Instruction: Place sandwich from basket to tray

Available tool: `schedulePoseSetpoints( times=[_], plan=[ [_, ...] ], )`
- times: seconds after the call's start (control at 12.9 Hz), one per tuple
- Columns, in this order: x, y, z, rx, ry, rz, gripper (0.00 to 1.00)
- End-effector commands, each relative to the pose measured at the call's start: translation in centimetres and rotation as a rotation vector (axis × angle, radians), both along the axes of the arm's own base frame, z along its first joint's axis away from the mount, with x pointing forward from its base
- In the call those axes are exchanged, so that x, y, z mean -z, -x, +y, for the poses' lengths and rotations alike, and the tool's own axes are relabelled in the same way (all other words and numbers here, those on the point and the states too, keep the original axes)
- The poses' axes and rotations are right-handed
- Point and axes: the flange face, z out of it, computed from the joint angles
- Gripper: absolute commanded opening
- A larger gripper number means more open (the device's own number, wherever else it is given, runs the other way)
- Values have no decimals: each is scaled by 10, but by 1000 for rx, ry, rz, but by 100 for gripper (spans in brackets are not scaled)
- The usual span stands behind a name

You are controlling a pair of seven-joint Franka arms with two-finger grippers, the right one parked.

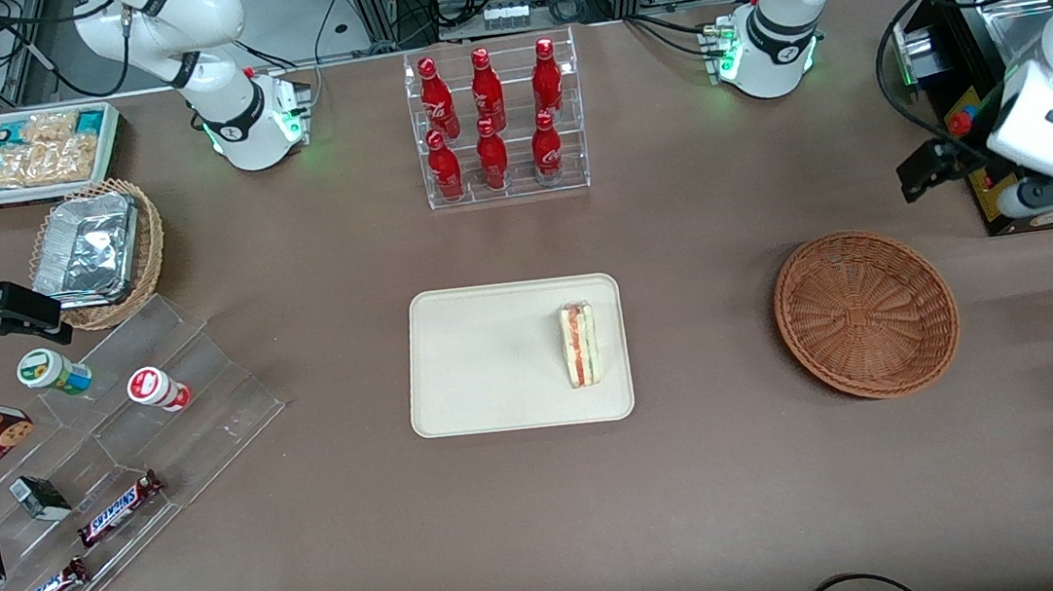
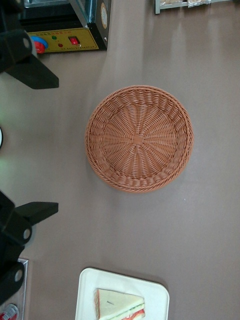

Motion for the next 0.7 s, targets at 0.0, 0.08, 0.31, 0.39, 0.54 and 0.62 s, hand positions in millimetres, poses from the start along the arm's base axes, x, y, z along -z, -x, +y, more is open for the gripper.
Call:
schedulePoseSetpoints(
  times=[0.0, 0.08, 0.31, 0.39, 0.54, 0.62],
  plan=[
    [-14, 4, -4, 37, 0, -10, 100],
    [-15, 4, -4, 35, 8, -11, 100],
    [-18, 8, -7, 40, 23, -11, 100],
    [-18, 9, -7, 39, 21, -5, 100],
    [-26, 13, -9, 33, 37, -14, 100],
    [-28, 15, -9, 33, 39, -16, 100]
  ],
)
